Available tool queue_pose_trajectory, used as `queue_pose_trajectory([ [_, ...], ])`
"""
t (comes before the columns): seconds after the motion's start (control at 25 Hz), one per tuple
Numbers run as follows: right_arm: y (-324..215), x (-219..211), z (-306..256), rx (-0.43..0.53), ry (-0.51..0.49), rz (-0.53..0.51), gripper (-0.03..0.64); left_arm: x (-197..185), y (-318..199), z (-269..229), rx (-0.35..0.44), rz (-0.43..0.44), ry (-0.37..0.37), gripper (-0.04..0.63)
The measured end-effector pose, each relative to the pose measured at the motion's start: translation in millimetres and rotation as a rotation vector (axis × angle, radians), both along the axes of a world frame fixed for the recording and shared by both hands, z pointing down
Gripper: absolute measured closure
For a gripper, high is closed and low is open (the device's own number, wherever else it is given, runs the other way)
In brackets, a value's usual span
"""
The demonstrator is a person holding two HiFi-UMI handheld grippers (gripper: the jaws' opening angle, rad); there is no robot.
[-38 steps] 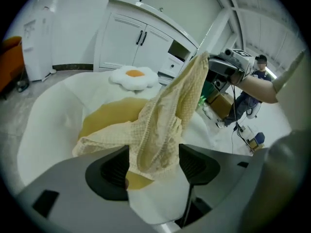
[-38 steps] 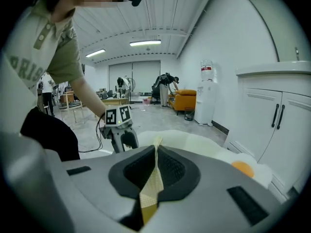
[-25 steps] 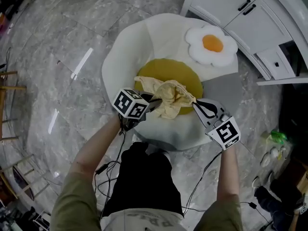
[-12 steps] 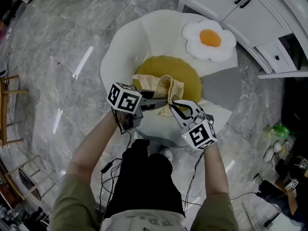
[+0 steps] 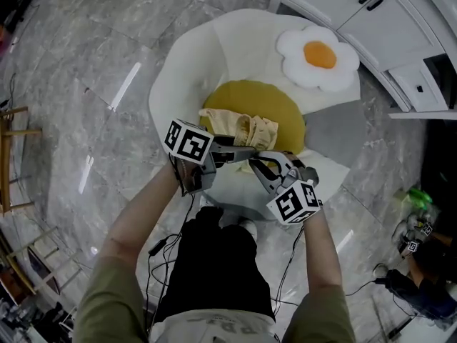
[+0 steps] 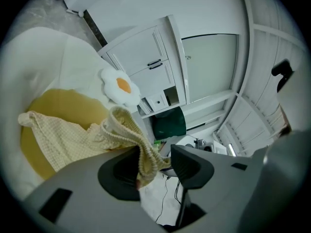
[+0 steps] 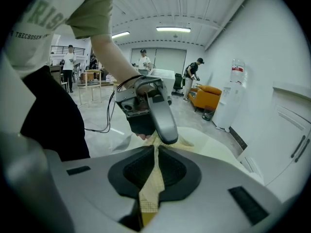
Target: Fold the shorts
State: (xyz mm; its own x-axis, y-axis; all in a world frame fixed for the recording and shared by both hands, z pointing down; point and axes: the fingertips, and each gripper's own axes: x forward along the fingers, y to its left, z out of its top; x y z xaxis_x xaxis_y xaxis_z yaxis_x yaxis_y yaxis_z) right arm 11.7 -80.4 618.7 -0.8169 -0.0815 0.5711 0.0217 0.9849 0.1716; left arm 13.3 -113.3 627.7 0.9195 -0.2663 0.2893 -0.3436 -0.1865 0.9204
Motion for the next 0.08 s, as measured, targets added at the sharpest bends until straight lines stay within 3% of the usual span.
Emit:
queue_pose_trajectory([
  [0.08,1.8,-1.3,6.2,-0.01,0.012,-0.003,0.553,-1.6,-6.5,2.9,0.006,-0.008,-0.029,0.461],
])
